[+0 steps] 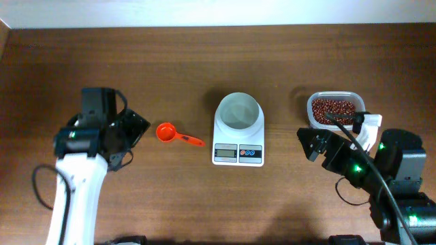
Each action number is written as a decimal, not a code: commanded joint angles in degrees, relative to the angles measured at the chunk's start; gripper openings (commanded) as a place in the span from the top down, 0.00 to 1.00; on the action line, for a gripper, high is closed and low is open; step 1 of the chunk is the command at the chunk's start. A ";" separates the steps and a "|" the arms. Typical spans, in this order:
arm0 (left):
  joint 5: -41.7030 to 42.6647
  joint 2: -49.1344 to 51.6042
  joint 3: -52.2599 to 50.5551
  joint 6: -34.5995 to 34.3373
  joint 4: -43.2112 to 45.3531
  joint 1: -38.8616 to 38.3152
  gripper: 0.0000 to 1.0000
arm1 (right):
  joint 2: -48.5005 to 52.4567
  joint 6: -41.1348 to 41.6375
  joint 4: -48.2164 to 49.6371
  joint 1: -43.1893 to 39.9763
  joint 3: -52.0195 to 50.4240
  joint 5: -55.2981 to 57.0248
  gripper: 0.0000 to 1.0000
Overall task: Scoop and weigh 50g on scale
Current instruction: 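Move the left gripper to the orange scoop and grasp its bowl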
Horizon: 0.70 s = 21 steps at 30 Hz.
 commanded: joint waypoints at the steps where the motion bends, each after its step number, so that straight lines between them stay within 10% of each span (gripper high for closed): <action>1: 3.52 7.61 0.52 -5.57 2.49 -0.04 0.28 | 1.90 -0.79 0.20 0.28 0.81 -0.48 0.01; 21: -1.29 30.53 0.42 -18.88 12.96 -9.38 0.49 | 11.21 -0.81 -4.39 0.26 0.81 -0.48 0.01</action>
